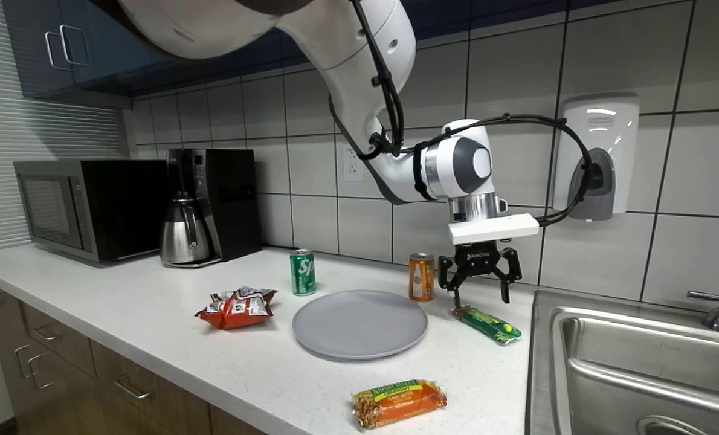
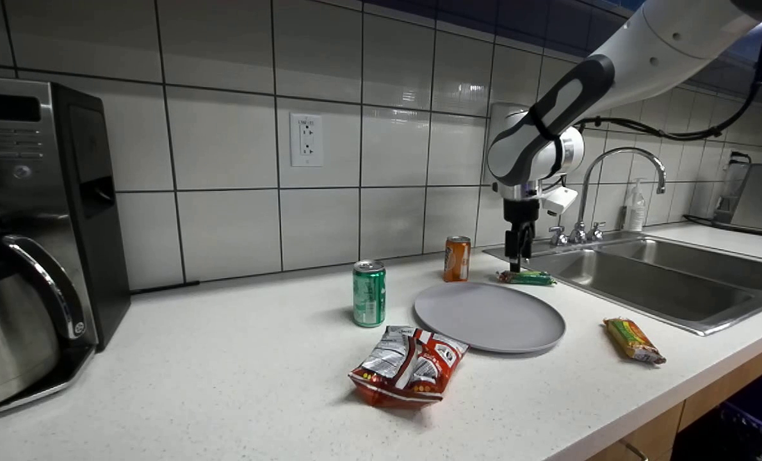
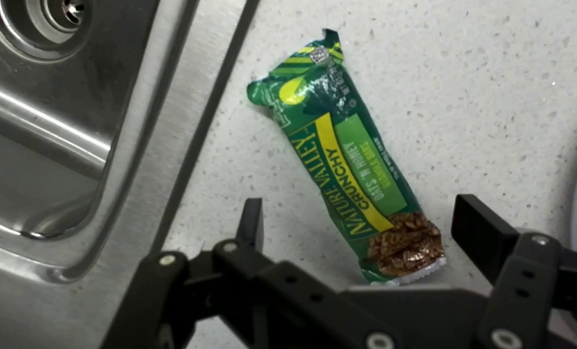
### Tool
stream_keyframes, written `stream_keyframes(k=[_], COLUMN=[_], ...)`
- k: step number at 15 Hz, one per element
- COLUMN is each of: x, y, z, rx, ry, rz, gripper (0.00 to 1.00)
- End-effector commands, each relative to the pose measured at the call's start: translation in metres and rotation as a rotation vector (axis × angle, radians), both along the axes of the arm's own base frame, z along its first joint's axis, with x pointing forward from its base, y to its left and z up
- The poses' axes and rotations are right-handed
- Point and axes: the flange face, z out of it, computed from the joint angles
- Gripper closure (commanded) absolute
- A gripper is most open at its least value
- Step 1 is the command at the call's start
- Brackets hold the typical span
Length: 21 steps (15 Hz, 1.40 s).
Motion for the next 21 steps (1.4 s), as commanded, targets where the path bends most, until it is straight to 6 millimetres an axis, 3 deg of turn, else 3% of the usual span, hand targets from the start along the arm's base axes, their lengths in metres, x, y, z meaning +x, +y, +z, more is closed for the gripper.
stream_keyframes(k=[1,5,13,21], x=[0.003,0.002,0.007,0.014], y=[-0.012,-0.017,-0.015,-0.017], z=[0.004,0.002,-0.030,-0.028], rx=[0.040,0.048,0.074,0.068], ry=[0.029,0.057,0.109,0.113], rz=[0.034,0.050,0.052,0.042], gripper=[0.00,0.00,0.00,0.00])
